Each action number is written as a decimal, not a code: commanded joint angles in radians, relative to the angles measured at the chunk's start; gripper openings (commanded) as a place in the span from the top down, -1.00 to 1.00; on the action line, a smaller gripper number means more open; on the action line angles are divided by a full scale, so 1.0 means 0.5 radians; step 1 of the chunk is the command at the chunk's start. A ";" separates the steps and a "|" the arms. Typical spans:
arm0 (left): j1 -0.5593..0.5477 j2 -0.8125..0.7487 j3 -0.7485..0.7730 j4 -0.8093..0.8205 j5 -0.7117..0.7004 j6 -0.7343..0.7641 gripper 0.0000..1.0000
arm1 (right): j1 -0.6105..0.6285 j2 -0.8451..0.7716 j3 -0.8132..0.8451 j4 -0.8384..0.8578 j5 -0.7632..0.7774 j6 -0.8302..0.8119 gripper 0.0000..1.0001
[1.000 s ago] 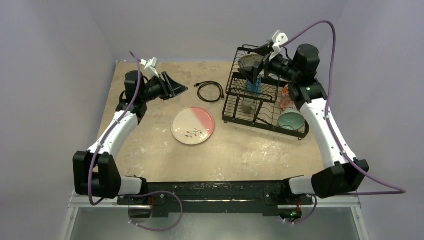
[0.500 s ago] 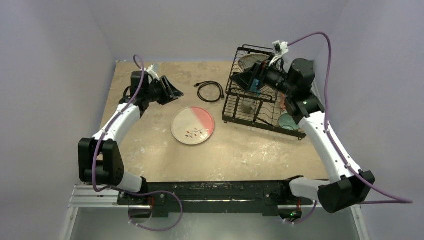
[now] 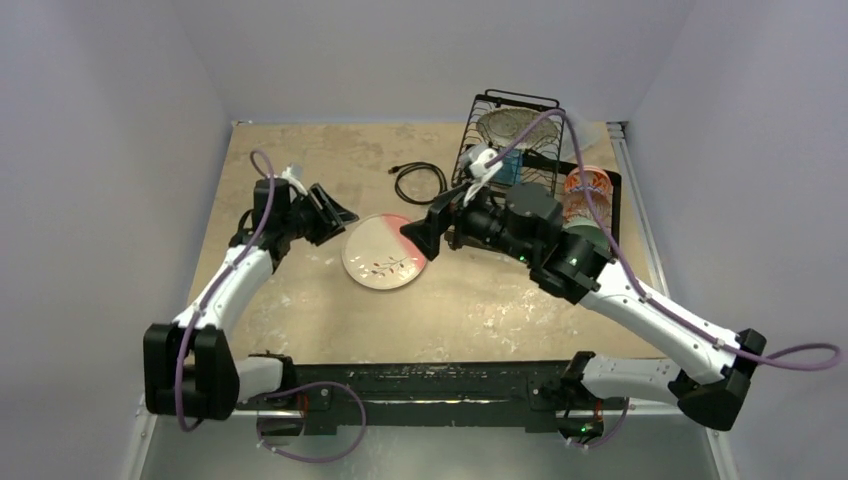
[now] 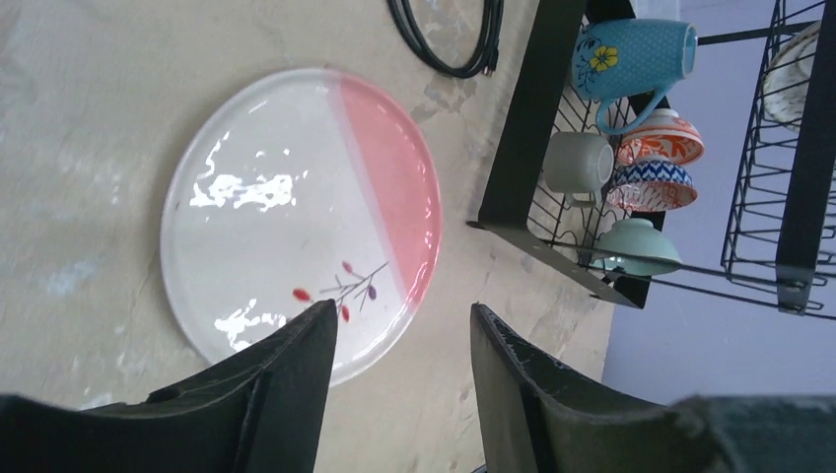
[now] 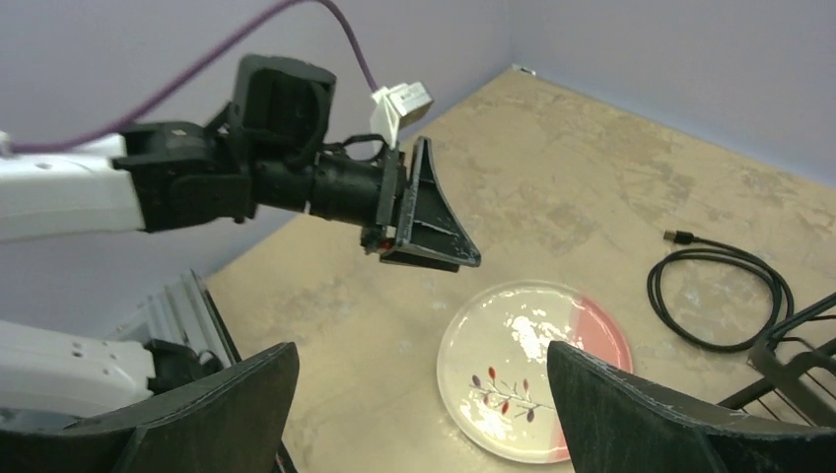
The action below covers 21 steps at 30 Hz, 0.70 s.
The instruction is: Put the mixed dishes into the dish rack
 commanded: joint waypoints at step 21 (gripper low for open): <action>0.023 -0.860 0.262 -1.335 -1.121 0.559 -0.85 | 0.846 1.335 0.238 0.075 1.297 -1.050 -0.72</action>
